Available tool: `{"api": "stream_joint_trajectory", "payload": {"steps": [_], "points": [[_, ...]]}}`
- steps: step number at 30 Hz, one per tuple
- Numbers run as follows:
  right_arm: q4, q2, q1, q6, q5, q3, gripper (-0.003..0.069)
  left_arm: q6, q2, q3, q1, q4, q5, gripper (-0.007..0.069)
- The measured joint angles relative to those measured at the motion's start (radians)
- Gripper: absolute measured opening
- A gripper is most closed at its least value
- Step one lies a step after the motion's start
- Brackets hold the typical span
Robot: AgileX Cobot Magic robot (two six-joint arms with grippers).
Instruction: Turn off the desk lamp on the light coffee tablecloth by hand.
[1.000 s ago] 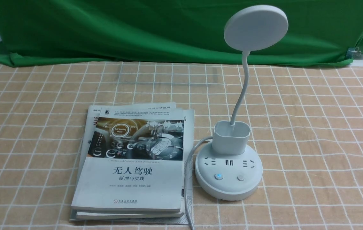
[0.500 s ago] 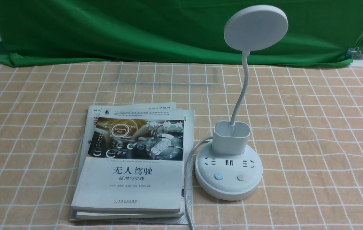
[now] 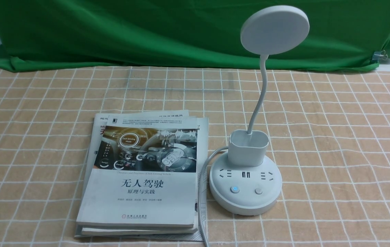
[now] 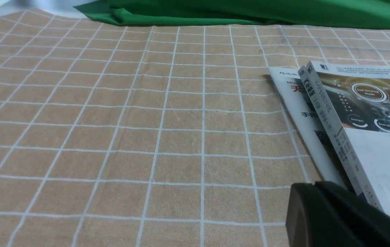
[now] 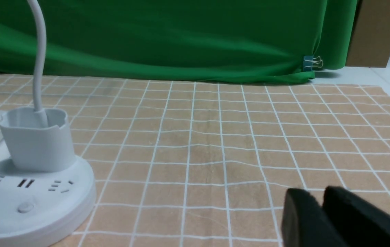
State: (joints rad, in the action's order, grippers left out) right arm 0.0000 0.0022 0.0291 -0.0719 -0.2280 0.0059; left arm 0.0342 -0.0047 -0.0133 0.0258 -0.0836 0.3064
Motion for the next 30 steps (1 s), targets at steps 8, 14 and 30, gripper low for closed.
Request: {"api": "stream_joint_trajectory", "payload": {"steps": [8, 14, 30], "points": [[0.000, 0.000, 0.000, 0.000, 0.000, 0.000, 0.0125, 0.000, 0.000, 0.000, 0.000, 0.000, 0.000, 0.0004], [0.000, 0.000, 0.000, -0.001, 0.000, 0.000, 0.0133, 0.000, 0.000, 0.000, 0.000, 0.000, 0.000, 0.0004], [0.000, 0.000, 0.000, -0.002, 0.000, 0.000, 0.0180, 0.000, 0.000, 0.000, 0.000, 0.000, 0.000, 0.0004]]}}
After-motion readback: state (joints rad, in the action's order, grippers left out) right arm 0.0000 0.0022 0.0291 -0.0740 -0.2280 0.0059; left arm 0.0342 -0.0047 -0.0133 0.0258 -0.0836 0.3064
